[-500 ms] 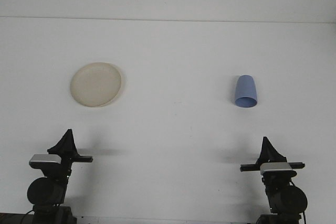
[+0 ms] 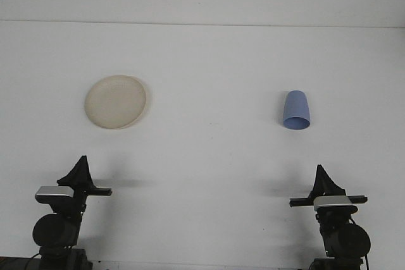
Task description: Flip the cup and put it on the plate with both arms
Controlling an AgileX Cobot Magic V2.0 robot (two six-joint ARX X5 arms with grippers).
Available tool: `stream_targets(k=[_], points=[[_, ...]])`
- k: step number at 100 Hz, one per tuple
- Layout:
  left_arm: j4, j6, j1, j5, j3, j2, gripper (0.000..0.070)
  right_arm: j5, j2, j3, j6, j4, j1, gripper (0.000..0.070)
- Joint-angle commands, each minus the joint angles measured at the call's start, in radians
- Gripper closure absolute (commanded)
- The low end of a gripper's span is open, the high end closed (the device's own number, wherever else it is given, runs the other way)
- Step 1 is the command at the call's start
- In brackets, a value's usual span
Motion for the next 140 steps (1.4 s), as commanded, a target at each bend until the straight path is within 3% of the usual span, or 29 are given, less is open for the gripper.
stream_targets(k=[1, 39, 51, 68, 92, 97, 106, 110, 140], points=[[0.012, -0.005, -0.002, -0.002, -0.018, -0.001, 0.0687, 0.001, 0.0, -0.002, 0.013, 0.009, 0.0, 0.07], [0.012, -0.005, -0.002, -0.002, -0.018, -0.001, 0.0687, 0.0, 0.0, -0.002, 0.032, 0.014, 0.0, 0.07], [0.012, -0.005, -0.002, -0.002, -0.018, -0.001, 0.0687, 0.0, 0.0, -0.002, 0.104, 0.016, 0.0, 0.07], [0.012, -0.005, -0.002, -0.002, -0.018, -0.001, 0.0687, 0.0, 0.0, 0.013, 0.312, 0.024, 0.0, 0.07], [0.012, -0.005, -0.002, -0.002, -0.018, -0.001, 0.0687, 0.002, 0.133, 0.177, 0.314, -0.077, 0.001, 0.0694], [0.012, -0.005, -0.002, -0.002, -0.018, -0.001, 0.0687, 0.0, 0.186, 0.213, 0.284, -0.079, 0.001, 0.0597], [0.012, -0.005, -0.002, -0.002, -0.018, -0.001, 0.0687, 0.002, 0.286, 0.266, 0.233, -0.06, 0.001, 0.0229], [0.012, -0.005, -0.002, -0.002, -0.018, -0.001, 0.0687, 0.003, 0.332, 0.281, 0.22, -0.045, 0.0, 0.0139], [0.012, -0.005, -0.002, -0.002, -0.018, -0.001, 0.0687, 0.006, 0.689, 0.294, 0.059, 0.213, 0.0, 0.0126]])
